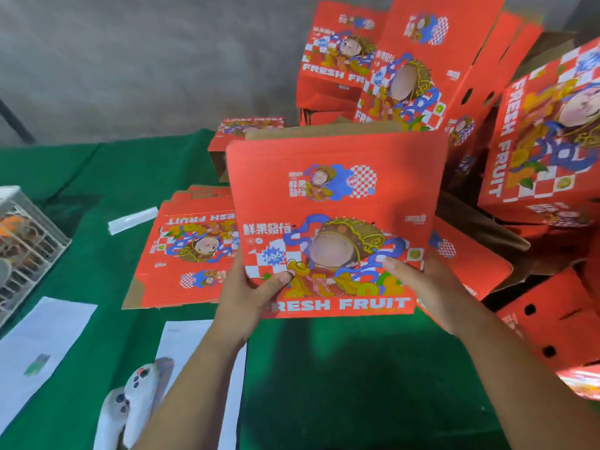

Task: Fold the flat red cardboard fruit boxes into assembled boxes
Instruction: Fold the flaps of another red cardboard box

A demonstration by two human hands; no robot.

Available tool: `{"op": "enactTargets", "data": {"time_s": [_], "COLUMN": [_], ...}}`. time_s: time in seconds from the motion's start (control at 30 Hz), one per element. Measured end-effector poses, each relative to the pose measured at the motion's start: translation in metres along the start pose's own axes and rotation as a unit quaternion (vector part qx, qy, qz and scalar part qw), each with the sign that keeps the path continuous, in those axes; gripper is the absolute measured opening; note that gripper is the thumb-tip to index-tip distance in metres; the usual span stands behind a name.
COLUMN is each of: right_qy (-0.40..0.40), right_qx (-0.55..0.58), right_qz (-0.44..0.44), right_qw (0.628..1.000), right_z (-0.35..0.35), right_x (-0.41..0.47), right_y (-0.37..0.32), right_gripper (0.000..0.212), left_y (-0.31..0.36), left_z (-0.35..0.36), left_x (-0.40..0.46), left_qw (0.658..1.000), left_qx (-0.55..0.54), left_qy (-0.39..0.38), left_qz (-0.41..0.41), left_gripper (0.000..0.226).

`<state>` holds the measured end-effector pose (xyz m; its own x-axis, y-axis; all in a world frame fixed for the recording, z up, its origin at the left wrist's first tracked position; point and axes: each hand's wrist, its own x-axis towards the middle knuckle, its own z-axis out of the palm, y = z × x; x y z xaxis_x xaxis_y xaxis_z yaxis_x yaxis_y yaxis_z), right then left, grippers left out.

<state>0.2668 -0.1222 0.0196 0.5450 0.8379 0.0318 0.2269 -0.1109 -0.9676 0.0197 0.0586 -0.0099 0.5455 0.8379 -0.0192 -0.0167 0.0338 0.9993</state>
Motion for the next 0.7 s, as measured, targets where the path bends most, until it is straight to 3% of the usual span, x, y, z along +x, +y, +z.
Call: {"op": "enactTargets", "data": {"time_s": [0.13,0.2,0.3,0.4,0.57,0.7], "right_qy": [0.047,0.079,0.119,0.168,0.238,0.289], "right_qx": [-0.013,-0.018,-0.019,-0.004,0.123,0.113], "right_qz": [-0.032,-0.036,-0.027,-0.053,-0.126,-0.180], "right_qw": [0.998,0.996,0.992,0.984,0.955,0.933], "right_z": [0.014,0.022,0.029,0.030,0.030,0.026], "right_x": [0.010,0.014,0.024,0.036,0.073,0.122], "right_y": [0.008,0.010,0.012,0.008,-0.022,-0.050], "right_gripper": [0.060,0.064,0.070,0.064,0.077,0.094], "left_y": [-0.009,-0.004,0.013,0.027,0.075,0.108], "left_z": [0.004,0.014,0.033,0.045,0.073,0.120], "left_x": [0.015,0.025,0.040,0.058,0.100,0.138], "left_qw": [0.981,0.970,0.984,0.977,0.961,0.948], "left_qx": [0.160,0.189,0.116,0.164,0.219,0.197], "left_qy": [0.096,0.128,0.073,0.069,0.016,-0.089], "left_qz": [0.053,0.083,0.118,0.121,0.168,0.233], "left_gripper": [0.051,0.056,0.084,0.107,0.105,0.093]}}
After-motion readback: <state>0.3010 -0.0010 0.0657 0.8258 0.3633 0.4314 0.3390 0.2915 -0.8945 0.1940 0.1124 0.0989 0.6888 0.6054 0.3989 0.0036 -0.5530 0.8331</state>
